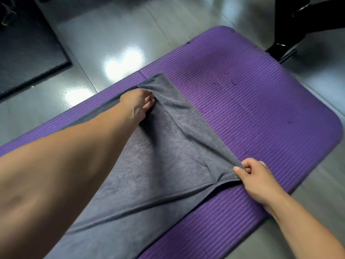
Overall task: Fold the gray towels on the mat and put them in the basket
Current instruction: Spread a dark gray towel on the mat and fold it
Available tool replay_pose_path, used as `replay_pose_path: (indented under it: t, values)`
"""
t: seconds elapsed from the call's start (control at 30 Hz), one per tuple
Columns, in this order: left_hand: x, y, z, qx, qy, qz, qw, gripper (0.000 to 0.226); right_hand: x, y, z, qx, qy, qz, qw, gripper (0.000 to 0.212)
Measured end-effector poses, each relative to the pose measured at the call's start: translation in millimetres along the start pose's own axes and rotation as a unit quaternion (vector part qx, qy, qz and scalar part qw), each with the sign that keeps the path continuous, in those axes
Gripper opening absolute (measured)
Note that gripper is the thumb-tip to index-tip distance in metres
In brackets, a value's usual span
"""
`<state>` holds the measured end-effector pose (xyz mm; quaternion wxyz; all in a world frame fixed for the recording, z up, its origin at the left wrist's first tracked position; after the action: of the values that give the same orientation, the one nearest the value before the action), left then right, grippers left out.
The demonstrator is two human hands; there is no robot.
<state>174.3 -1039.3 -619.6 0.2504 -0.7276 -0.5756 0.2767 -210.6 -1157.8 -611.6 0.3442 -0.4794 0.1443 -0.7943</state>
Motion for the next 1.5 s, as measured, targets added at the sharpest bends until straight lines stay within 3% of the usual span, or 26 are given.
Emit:
replay_pose_path:
  t: [0.17, 0.4, 0.53, 0.7, 0.77, 0.83, 0.9, 0.93, 0.97, 1.03, 1.07, 1.1, 1.23, 1.4, 1.5]
  values:
    - [15, 4, -4, 0.003, -0.06, 0.078, 0.995, 0.052, 1, 2, 1, 0.002, -0.007, -0.01, 1.0, 0.016]
    - [17, -16, -4, 0.074, -0.195, 0.207, 0.956, 0.023, 2, -2, 6, -0.006, -0.009, -0.008, 1.0, 0.026]
    - [26, 3, -18, 0.044, -0.167, 0.169, 0.97, 0.012, 0, -5, 9, -0.014, -0.026, -0.006, 1.0, 0.036]
    - [27, 17, -12, 0.036, -0.198, 0.163, 0.966, 0.049, -1, -2, 9, -0.012, -0.042, -0.014, 0.999, 0.039]
    - [26, 12, -10, 0.027, -0.196, 0.145, 0.97, 0.047, 0, -2, 8, -0.01, -0.043, -0.017, 0.999, 0.038]
    - [26, -5, -6, 0.011, -0.156, 0.121, 0.98, 0.04, -1, 0, 6, -0.011, -0.044, -0.014, 0.999, 0.037]
    - [36, -38, 0, -0.064, -0.023, 0.083, 0.994, 0.035, -1, 0, 6, -0.009, -0.047, -0.015, 0.999, 0.037]
    - [45, -58, 3, -0.13, 0.092, 0.06, 0.985, 0.033, 0, 0, 6, -0.007, -0.049, -0.015, 0.999, 0.037]
    - [56, -77, 8, -0.206, 0.225, 0.044, 0.951, 0.032, -1, -1, 7, -0.006, -0.05, -0.013, 0.999, 0.036]
    - [78, -112, 25, -0.334, 0.459, 0.038, 0.822, 0.037, -1, -1, 8, -0.004, -0.054, -0.009, 0.999, 0.036]
    - [91, -125, 38, -0.361, 0.533, 0.035, 0.764, 0.043, 0, -2, 8, -0.002, -0.054, -0.009, 0.998, 0.035]
    - [107, -136, 51, -0.361, 0.58, 0.026, 0.73, 0.049, 0, -2, 8, 0.003, -0.055, -0.013, 0.998, 0.035]
    - [168, -178, 98, -0.299, 0.664, -0.011, 0.686, 0.064, -1, -5, 10, -0.001, -0.041, -0.037, 0.998, 0.037]
    - [218, -244, 142, -0.387, 0.683, 0.062, 0.617, 0.035, -2, -9, 17, -0.017, -0.017, -0.085, 0.996, 0.033]
    - [250, -256, 165, -0.359, 0.689, 0.106, 0.62, 0.033, -1, -20, 24, -0.002, -0.043, -0.139, 0.989, 0.028]
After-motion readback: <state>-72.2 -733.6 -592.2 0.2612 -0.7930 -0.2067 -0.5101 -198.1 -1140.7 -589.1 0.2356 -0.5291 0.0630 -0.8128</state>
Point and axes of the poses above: each hand's wrist, its own y-axis towards the middle knuckle, its own x-axis out of the back of the hand, z = x × y, the point moved 6 cm from there along y, towards the middle knuckle, and after that the axes turned 1 degree about x, right-handed, at the moved point
